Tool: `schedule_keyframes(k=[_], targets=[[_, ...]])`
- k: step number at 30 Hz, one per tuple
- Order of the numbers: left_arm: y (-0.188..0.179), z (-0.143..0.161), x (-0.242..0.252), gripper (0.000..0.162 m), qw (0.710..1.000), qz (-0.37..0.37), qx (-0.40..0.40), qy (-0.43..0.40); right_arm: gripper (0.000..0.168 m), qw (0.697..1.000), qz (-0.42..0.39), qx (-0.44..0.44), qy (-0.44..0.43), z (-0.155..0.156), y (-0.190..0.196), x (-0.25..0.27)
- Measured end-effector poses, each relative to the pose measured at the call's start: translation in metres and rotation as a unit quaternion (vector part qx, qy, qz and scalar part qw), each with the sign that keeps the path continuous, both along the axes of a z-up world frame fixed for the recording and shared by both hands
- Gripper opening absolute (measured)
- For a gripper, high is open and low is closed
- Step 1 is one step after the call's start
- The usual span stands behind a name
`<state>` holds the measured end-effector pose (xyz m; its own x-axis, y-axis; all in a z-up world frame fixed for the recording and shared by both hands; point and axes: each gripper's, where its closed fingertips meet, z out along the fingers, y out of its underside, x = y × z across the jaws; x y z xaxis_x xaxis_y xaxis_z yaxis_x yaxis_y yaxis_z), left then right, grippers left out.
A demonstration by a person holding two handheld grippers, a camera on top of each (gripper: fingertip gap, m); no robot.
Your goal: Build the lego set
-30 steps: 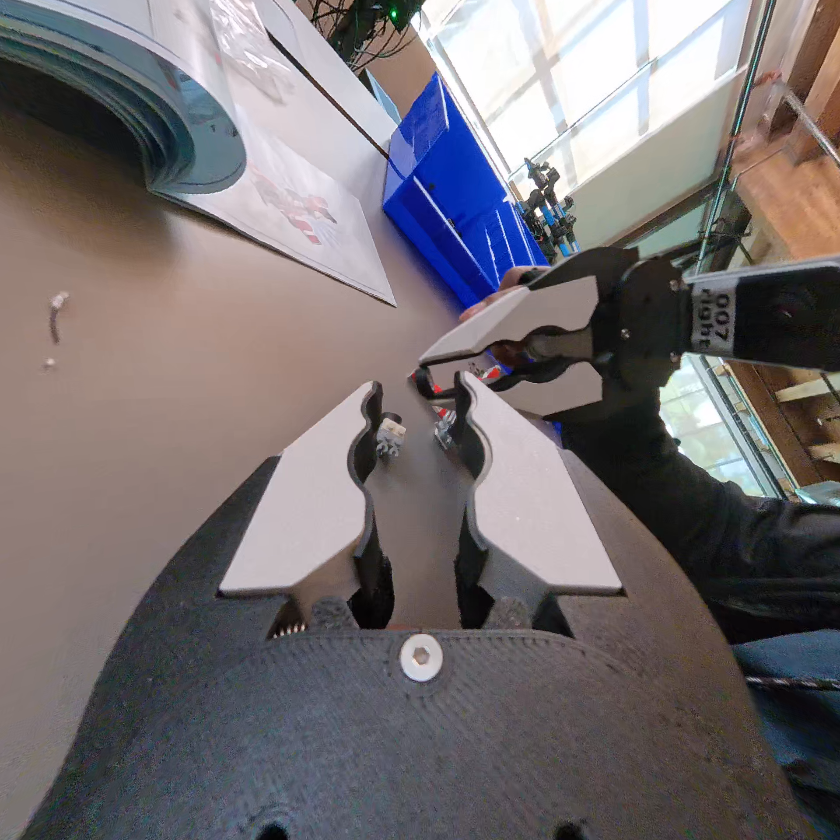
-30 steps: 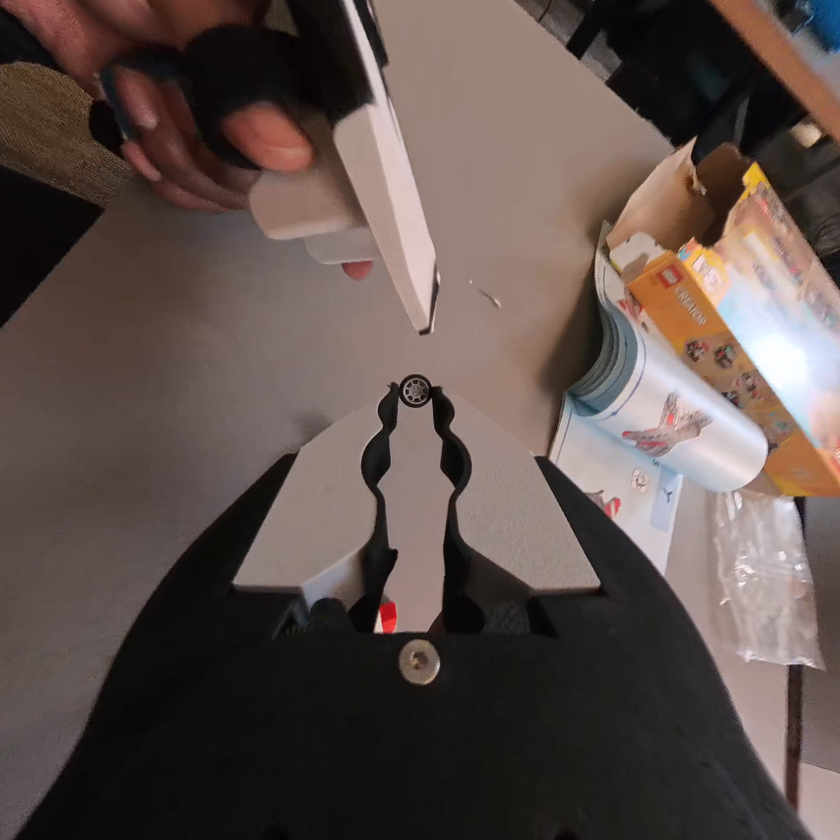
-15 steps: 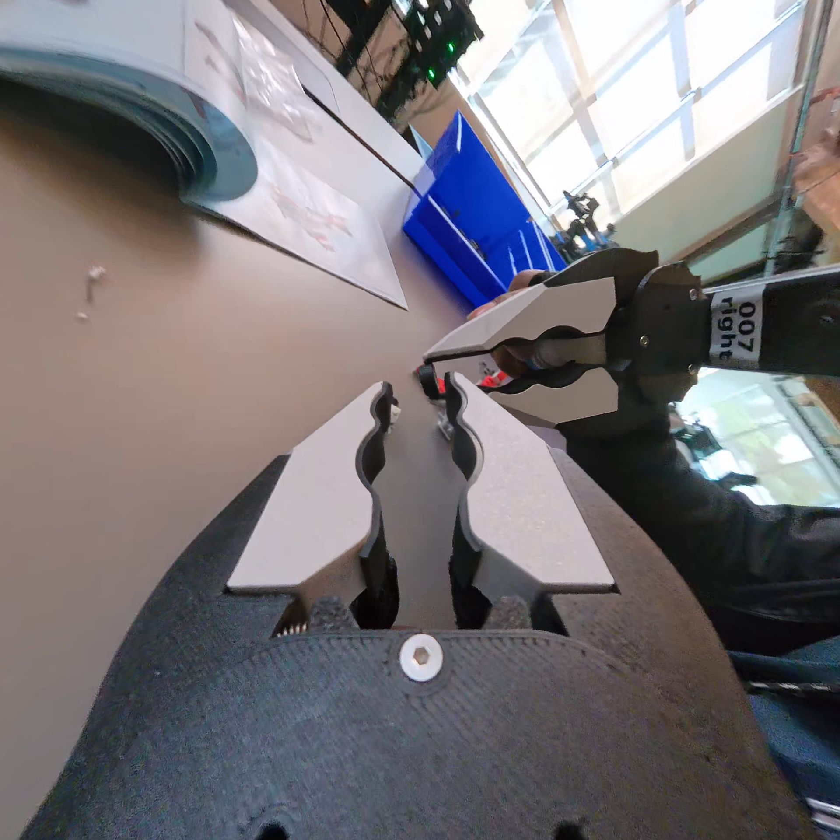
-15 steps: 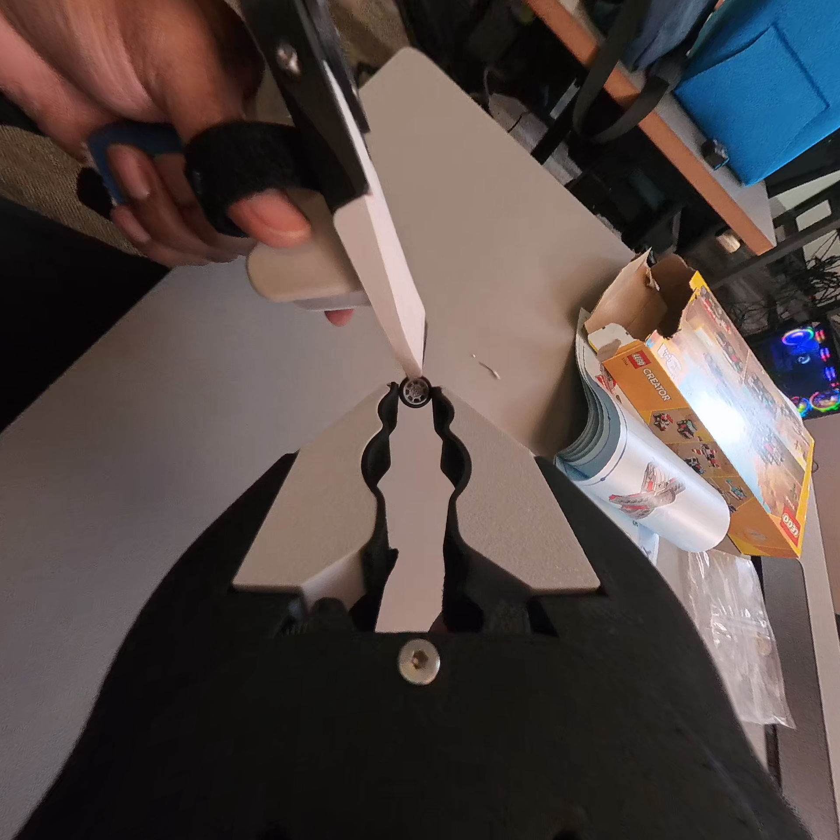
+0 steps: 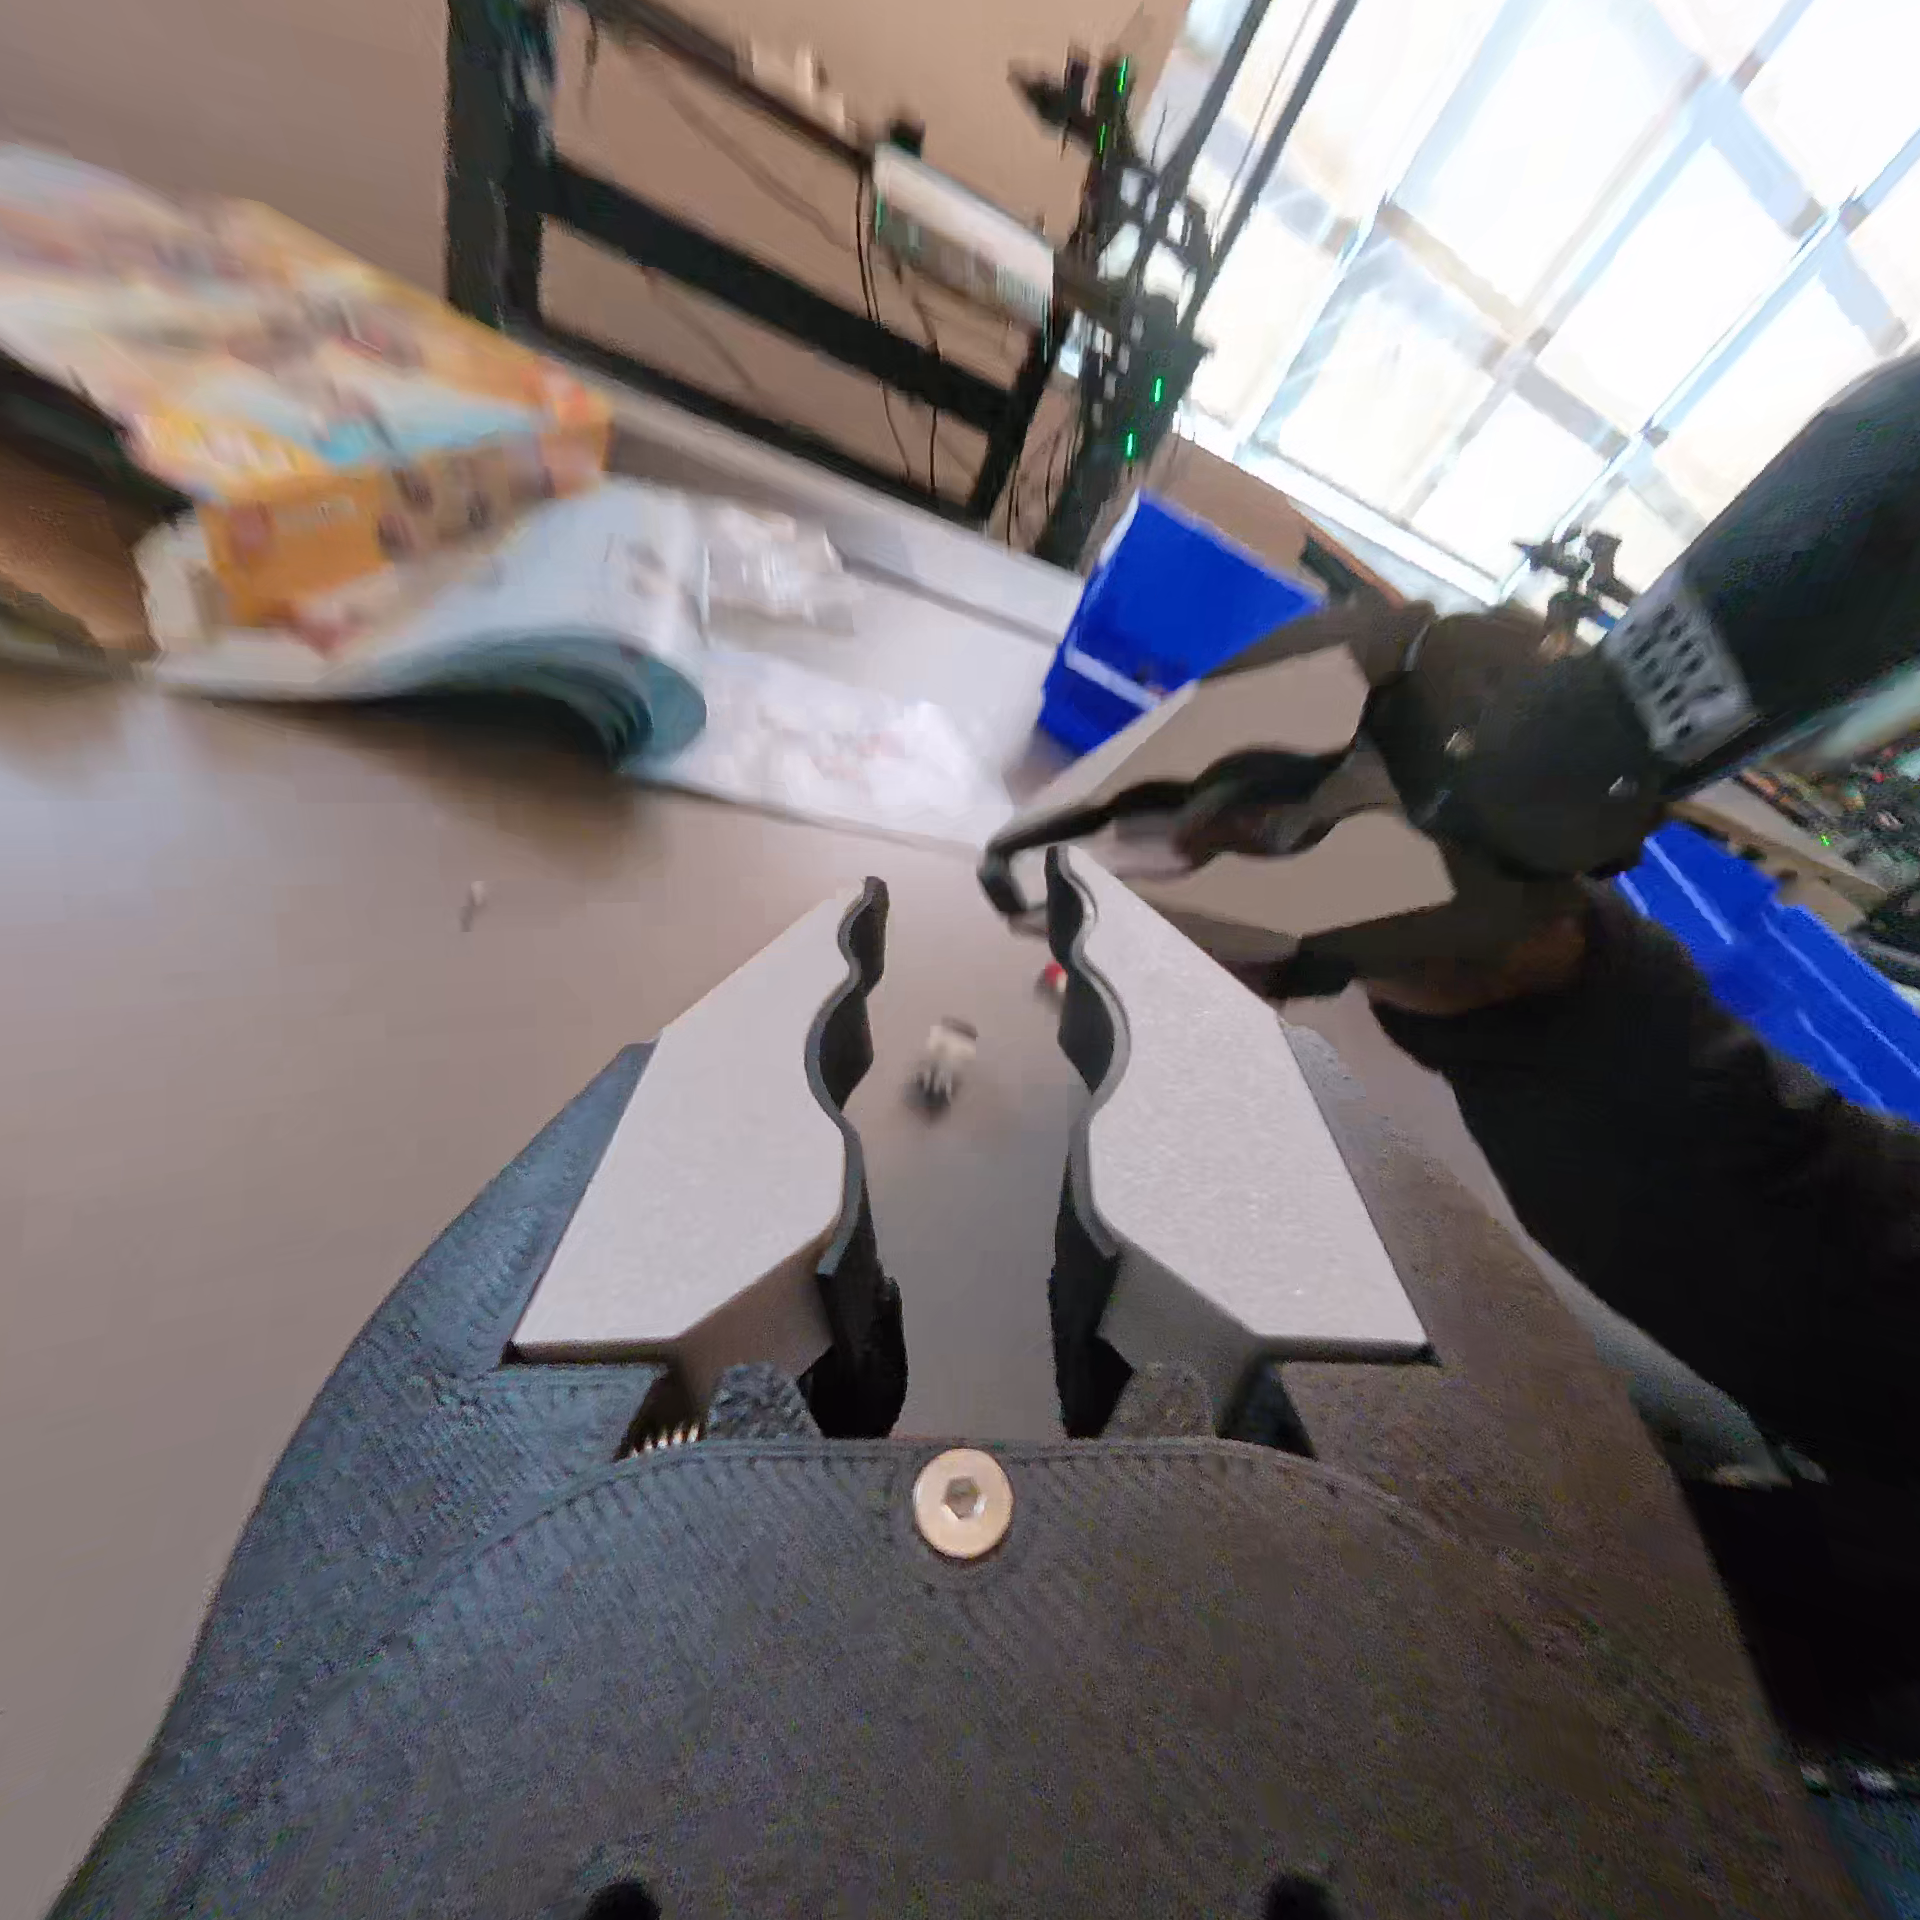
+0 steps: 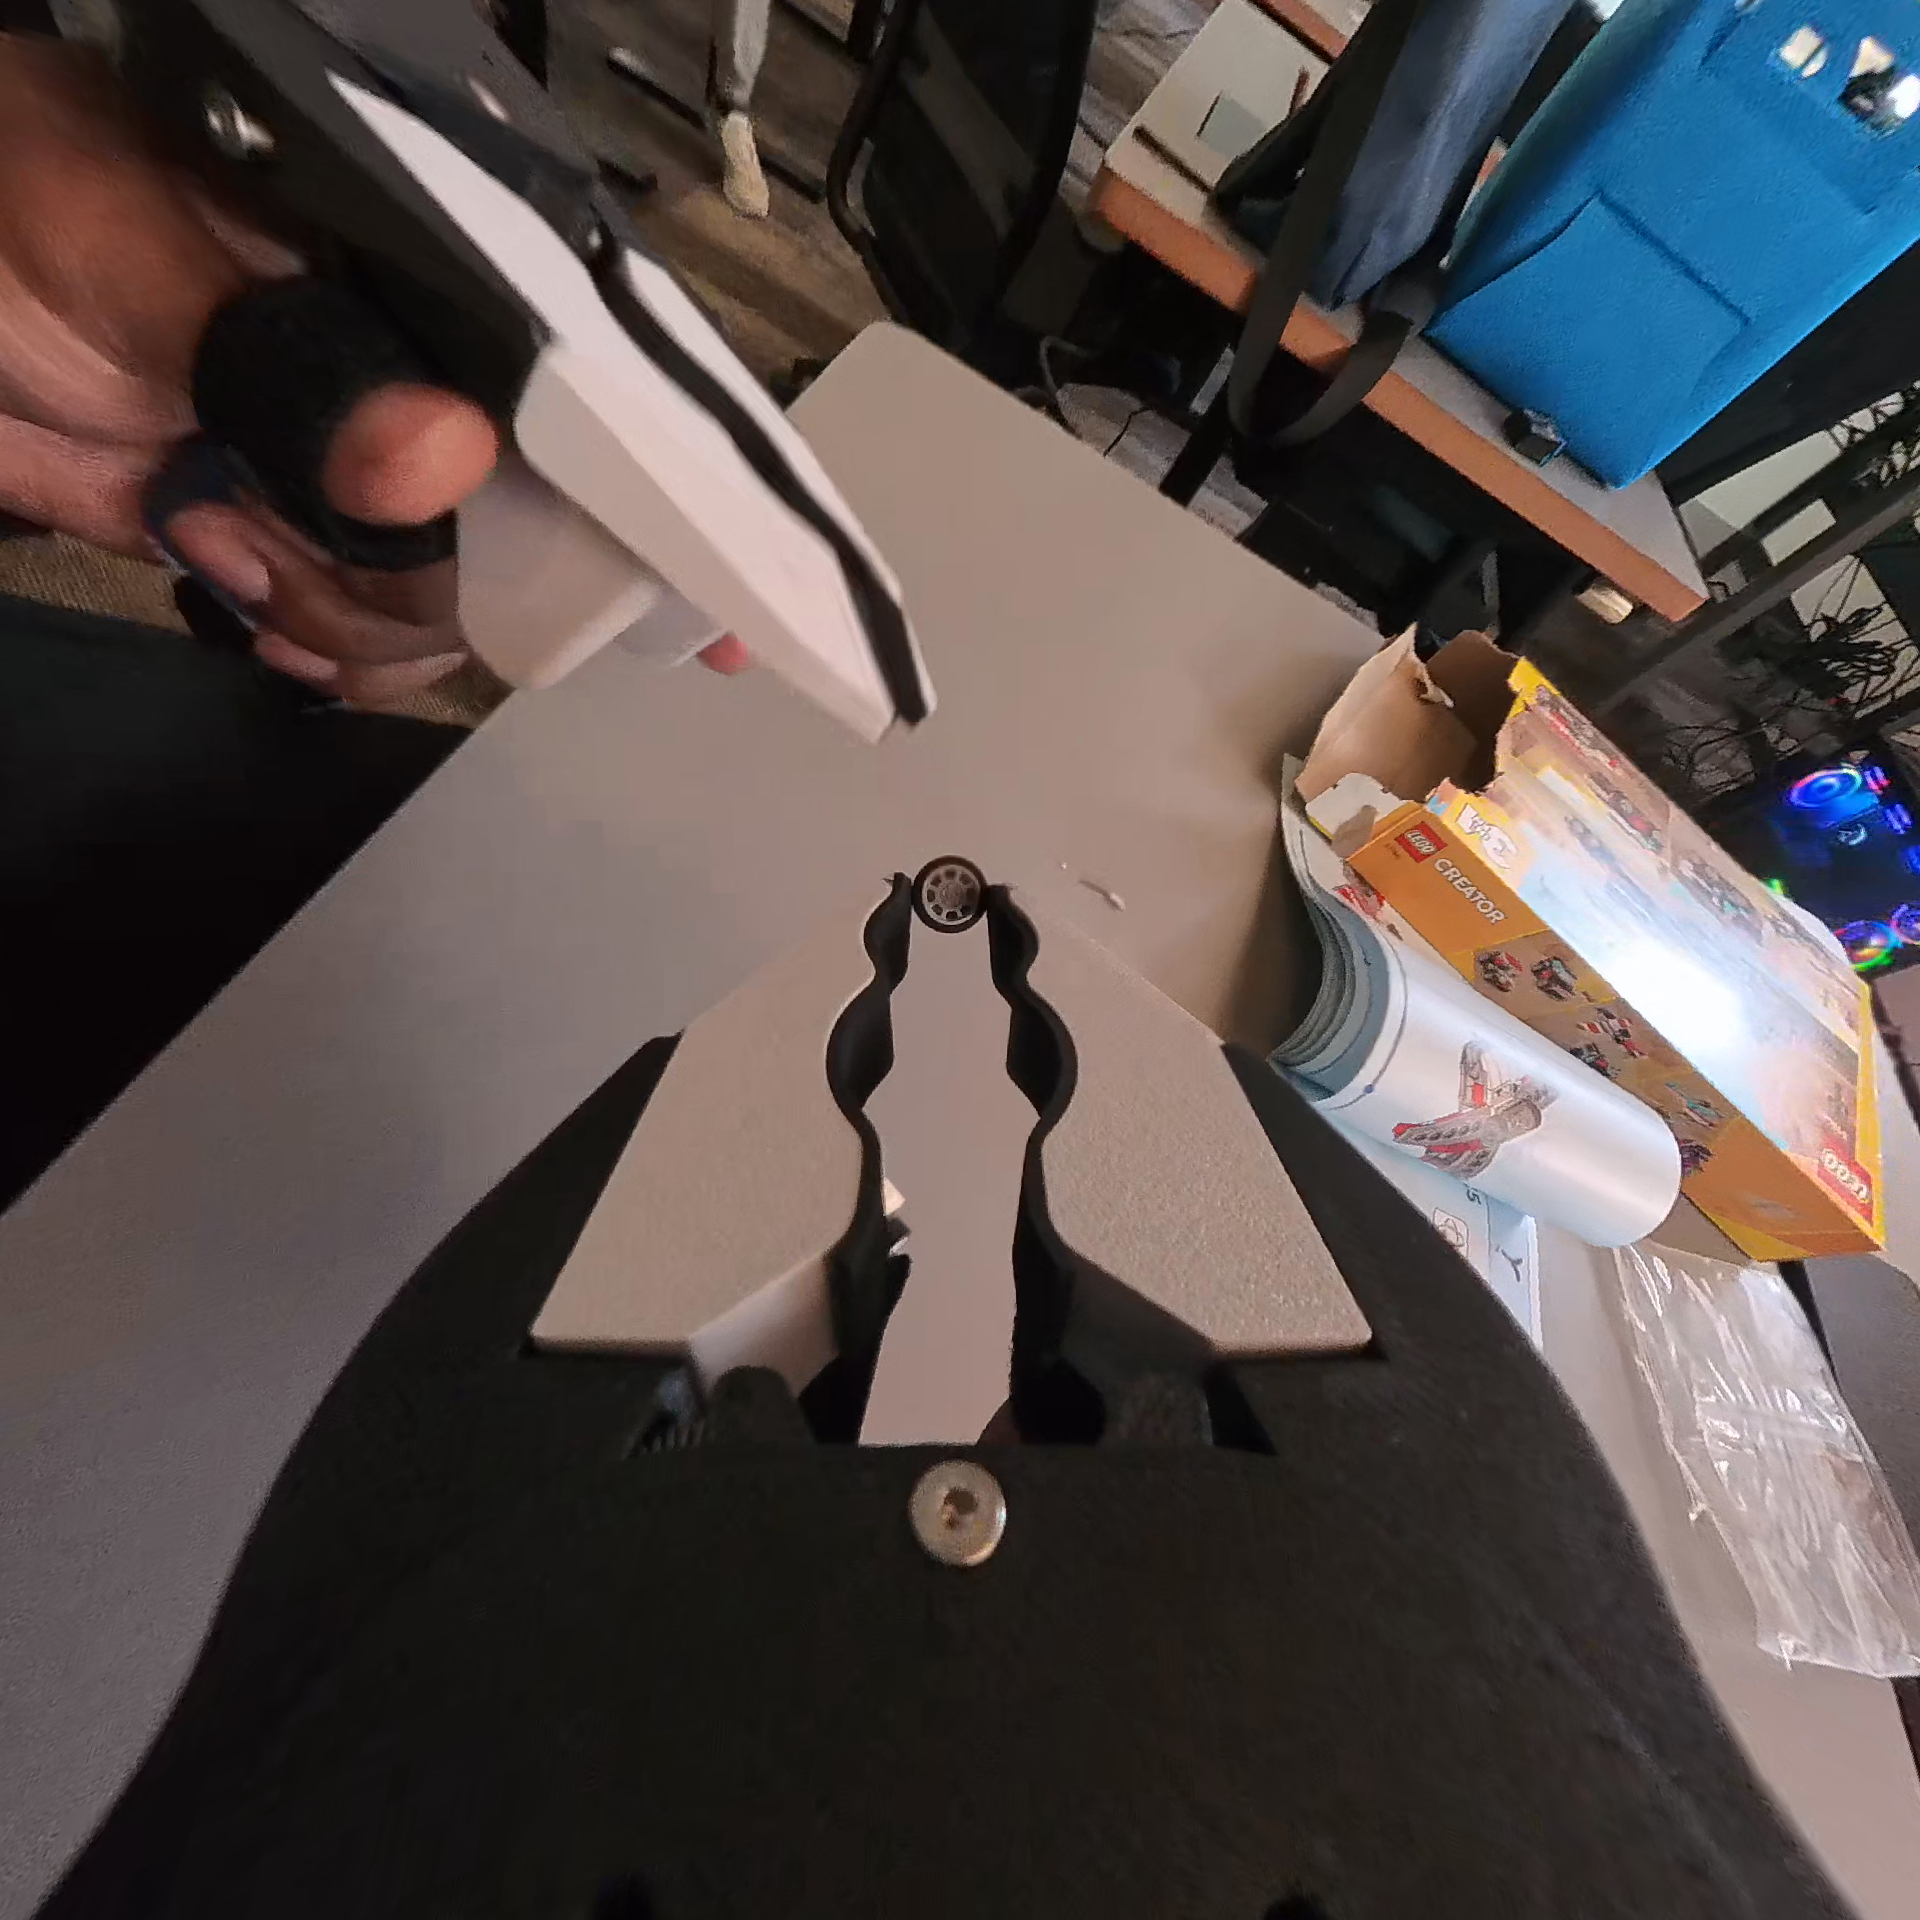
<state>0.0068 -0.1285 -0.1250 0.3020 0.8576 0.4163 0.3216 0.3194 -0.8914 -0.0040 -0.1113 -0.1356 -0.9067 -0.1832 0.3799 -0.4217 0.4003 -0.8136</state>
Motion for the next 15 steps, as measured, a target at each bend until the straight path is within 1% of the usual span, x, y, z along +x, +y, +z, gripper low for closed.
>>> schedule_keyframes(k=[1, 3, 6, 7, 8, 9, 11, 13, 15], targets=[[-0.004, 0.017, -0.001, 0.032, 1.000, 0.010, -0.004, 0.027, 0.014, 1.000, -0.002, -0.007, -0.008, 0.004, 0.001, -0.001], [-0.011, 0.068, -0.004, 0.033, 0.994, 0.025, -0.031, 0.097, 0.014, 1.000, -0.007, -0.020, -0.023, 0.009, 0.003, -0.005], [-0.019, 0.161, -0.005, 0.035, 0.974, 0.049, -0.065, 0.213, 0.014, 0.998, -0.017, -0.034, -0.046, 0.012, 0.007, -0.009], [-0.021, 0.184, -0.007, 0.036, 0.968, 0.052, -0.070, 0.236, 0.014, 0.997, -0.019, -0.040, -0.055, 0.014, 0.008, -0.009], [-0.021, 0.199, -0.010, 0.037, 0.965, 0.052, -0.071, 0.248, 0.014, 0.997, -0.021, -0.046, -0.063, 0.016, 0.009, -0.009], [-0.019, 0.208, -0.015, 0.038, 0.964, 0.048, -0.069, 0.251, 0.014, 0.996, -0.024, -0.049, -0.067, 0.017, 0.011, -0.010], [-0.015, 0.211, -0.027, 0.039, 0.966, 0.041, -0.068, 0.245, 0.014, 0.996, -0.033, -0.051, -0.068, 0.018, 0.015, -0.014], [-0.009, 0.199, -0.041, 0.041, 0.972, 0.036, -0.066, 0.223, 0.014, 0.995, -0.042, -0.055, -0.069, 0.022, 0.020, -0.019], [-0.002, 0.179, -0.054, 0.044, 0.980, 0.027, -0.057, 0.188, 0.014, 0.994, -0.049, -0.061, -0.071, 0.025, 0.025, -0.025]])
